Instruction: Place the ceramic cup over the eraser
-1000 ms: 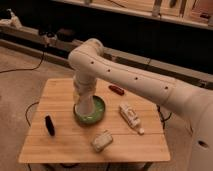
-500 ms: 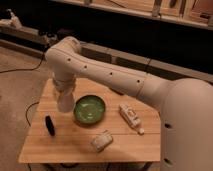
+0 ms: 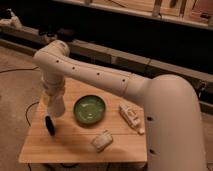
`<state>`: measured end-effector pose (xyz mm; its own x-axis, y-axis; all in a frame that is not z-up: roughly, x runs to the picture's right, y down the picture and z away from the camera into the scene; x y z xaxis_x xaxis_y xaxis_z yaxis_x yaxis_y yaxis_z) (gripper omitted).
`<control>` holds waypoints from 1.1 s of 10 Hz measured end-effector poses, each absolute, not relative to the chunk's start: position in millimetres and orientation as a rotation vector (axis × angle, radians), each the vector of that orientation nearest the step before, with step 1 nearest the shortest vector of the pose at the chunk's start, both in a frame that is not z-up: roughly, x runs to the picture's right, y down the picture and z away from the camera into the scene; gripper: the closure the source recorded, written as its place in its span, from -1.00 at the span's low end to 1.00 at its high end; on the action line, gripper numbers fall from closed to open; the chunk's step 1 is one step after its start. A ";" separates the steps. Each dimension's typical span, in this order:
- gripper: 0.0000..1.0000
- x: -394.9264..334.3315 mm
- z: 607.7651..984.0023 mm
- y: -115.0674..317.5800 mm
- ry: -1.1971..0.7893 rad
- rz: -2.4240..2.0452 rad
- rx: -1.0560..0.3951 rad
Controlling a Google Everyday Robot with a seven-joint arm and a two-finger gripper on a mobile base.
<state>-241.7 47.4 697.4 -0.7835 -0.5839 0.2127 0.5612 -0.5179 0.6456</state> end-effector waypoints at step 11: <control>0.70 -272.7 711.7 101.4 -1.085 -2.417 -0.011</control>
